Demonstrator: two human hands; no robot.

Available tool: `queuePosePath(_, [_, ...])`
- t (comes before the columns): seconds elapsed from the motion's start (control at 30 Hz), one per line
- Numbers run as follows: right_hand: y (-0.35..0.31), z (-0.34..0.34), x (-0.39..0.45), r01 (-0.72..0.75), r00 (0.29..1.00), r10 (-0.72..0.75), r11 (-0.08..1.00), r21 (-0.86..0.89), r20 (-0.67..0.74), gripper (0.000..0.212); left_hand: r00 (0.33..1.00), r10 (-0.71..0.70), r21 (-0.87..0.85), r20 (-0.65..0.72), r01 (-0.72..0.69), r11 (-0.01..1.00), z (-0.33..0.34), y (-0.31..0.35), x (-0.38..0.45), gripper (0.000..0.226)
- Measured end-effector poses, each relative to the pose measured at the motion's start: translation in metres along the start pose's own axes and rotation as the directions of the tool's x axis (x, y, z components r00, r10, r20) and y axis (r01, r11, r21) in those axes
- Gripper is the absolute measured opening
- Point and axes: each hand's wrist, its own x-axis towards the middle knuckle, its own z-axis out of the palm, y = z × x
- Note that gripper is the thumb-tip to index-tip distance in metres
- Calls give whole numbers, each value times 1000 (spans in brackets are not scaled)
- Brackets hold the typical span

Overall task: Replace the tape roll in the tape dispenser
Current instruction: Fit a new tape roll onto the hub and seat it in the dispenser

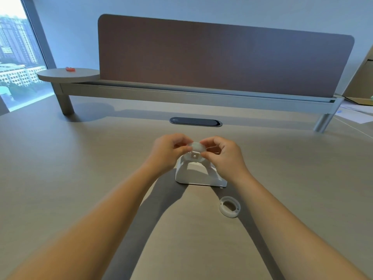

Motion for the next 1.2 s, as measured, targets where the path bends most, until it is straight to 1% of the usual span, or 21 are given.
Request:
queuePosePath(0.07, [4, -1, 0, -18, 1000, 18, 1000, -25, 5, 29, 999, 6, 15, -42, -6, 1000, 0, -4, 0, 22])
queuePosePath(0.13, [12, -5, -1, -65, 998, 66, 996, -58, 2, 36, 998, -17, 14, -54, 18, 1000, 1, -10, -3, 21])
queuePosePath(0.23, [24, -8, -5, -159, 985, 164, 983, -88, 54, 41, 998, -46, -12, -49, 46, 999, 3, -18, -6, 18])
queuePosePath(0.3, [27, -5, -9, -199, 976, 204, 978, -68, 76, 41, 997, -57, -33, -53, 55, 998, 4, -20, -7, 17])
queuePosePath(0.37, [27, -3, -10, -202, 976, 206, 977, -63, 70, 39, 997, -63, -23, -40, 62, 998, 7, -21, -7, 18])
queuePosePath(0.53, [27, -3, -8, -161, 982, 170, 981, -106, 82, 35, 999, -37, 83, 15, 36, 996, 10, -18, -3, 19])
queuePosePath(0.6, [27, -3, -9, -158, 982, 167, 982, -100, 85, 34, 998, -52, 86, 41, 48, 995, 9, -17, 0, 21])
queuePosePath(0.63, [27, -3, -9, -160, 982, 168, 983, -95, 87, 33, 996, -73, 55, 54, 70, 996, 8, -17, 0, 22])
queuePosePath(0.7, [27, -3, -8, -165, 980, 173, 983, -85, 94, 33, 987, -128, -66, 99, 135, 989, 6, -17, 1, 27])
queuePosePath(0.8, [28, -3, -9, -174, 978, 182, 982, -76, 107, 33, 959, -211, -210, 187, 249, 946, 7, -18, 2, 32])
queuePosePath(0.97, [28, -2, -8, -186, 973, 194, 980, -78, 122, 33, 903, -315, -300, 292, 399, 867, 14, -19, 5, 17])
queuePosePath(1.07, [29, -3, -9, -186, 973, 194, 980, -74, 128, 34, 870, -344, -393, 353, 471, 790, 12, -20, 6, 18])
queuePosePath(1.13, [28, -3, -9, -186, 973, 194, 980, -70, 127, 35, 862, -344, -438, 372, 490, 754, 11, -22, 5, 17])
queuePosePath(1.2, [28, -3, -9, -183, 974, 191, 981, -70, 126, 35, 862, -343, -447, 372, 491, 748, 13, -25, 5, 14])
